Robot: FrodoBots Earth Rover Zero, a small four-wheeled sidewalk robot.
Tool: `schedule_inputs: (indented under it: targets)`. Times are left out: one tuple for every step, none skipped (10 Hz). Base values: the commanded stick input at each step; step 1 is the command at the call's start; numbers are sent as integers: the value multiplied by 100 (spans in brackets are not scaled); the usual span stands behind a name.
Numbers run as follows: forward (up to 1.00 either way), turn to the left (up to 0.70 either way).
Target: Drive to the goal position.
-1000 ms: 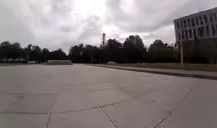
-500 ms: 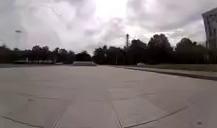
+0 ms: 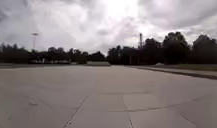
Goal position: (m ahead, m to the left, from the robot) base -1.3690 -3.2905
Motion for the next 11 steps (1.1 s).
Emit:
schedule_inputs:
  targets:
    - [100, -34]
    - [100, -40]
    - [100, -40]
    - [100, -40]
    - [100, -40]
    - [100, -40]
    - [100, -40]
    - [100, -40]
    - [100, -40]
    - [100, -6]
    - [100, 0]
